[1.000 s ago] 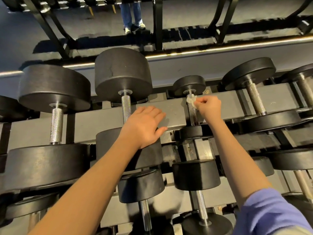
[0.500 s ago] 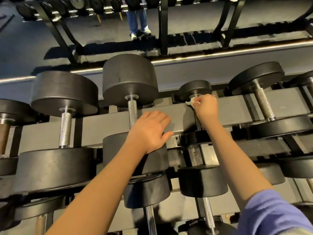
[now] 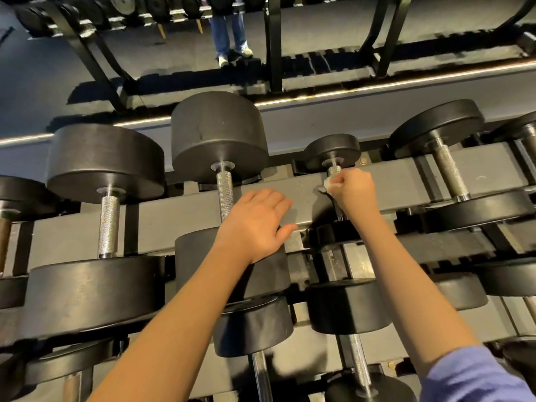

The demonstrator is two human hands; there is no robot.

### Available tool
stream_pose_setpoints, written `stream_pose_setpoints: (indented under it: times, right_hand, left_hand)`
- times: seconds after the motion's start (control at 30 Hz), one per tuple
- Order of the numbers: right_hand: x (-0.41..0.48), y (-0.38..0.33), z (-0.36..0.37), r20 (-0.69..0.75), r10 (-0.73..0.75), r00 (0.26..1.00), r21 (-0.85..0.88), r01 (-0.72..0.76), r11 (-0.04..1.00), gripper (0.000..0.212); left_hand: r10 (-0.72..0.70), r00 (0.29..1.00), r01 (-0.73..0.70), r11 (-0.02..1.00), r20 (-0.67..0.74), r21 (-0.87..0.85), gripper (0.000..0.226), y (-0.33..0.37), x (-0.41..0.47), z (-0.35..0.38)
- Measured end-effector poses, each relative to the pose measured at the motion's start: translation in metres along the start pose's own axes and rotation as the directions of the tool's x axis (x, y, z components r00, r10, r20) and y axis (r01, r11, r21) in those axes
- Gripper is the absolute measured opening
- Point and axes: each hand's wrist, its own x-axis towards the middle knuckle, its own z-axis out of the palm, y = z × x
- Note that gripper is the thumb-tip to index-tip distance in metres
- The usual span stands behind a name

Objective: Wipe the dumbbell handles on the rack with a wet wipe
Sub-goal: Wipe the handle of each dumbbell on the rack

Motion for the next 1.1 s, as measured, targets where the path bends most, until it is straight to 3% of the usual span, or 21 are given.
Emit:
stream_pose_setpoints:
  times: [0.2, 0.33, 0.4, 0.5, 0.63, 0.77, 0.87, 1.1]
  right_hand:
    - [-0.028, 0.015, -0.022, 0.216, 0.008, 0.976, -0.145, 0.023, 0.989, 0.017]
    - [-0.007, 0.001, -0.029, -0.033, 0.067, 0.997, 0.203, -0.059, 0.977, 0.019]
    - [-0.001, 0.000, -0.025, -0.092, 0.114, 0.989, 0.316, -0.080, 0.945, 0.022]
    - [-0.001, 0.008, -0.020, -0.009, 0.180, 0.984, 0.277, -0.171, 0.946, 0.019]
    - [-0.009, 0.018, -0.021, 0.067, 0.096, 0.993, 0.078, -0.101, 0.992, 0.020]
    - [0.004, 0.004, -0.016, -0.106, 0.102, 0.989, 0.293, -0.067, 0.954, 0.022]
    - [0.016, -0.004, -0.010, -0.100, 0.139, 0.985, 0.429, -0.084, 0.899, 0.021]
    - [0.002, 0.025, -0.018, 0.050, 0.122, 0.991, 0.277, -0.131, 0.952, 0.012]
  left_hand:
    - [-0.005, 1.000, 0.005, 1.000, 0.010, 0.015, 0.081, 0.000, -0.001, 0.000]
    - [0.000, 1.000, 0.000, 1.000, 0.002, 0.013, 0.078, -0.001, 0.000, 0.001]
    - [0.005, 1.000, -0.005, 1.000, 0.008, 0.011, 0.077, -0.001, 0.000, 0.001]
    - [0.007, 1.000, -0.007, 1.000, 0.001, 0.006, 0.074, -0.001, -0.001, 0.000]
    - [-0.002, 1.000, 0.001, 1.000, 0.005, 0.009, 0.073, 0.000, -0.001, 0.000]
    - [-0.002, 1.000, 0.003, 1.000, -0.009, 0.013, 0.069, 0.000, -0.001, 0.000]
    - [-0.008, 1.000, 0.008, 1.000, 0.006, 0.016, 0.058, 0.001, -0.002, 0.001]
    - [-0.018, 1.000, 0.017, 1.000, 0.001, 0.015, 0.065, 0.001, -0.002, -0.002]
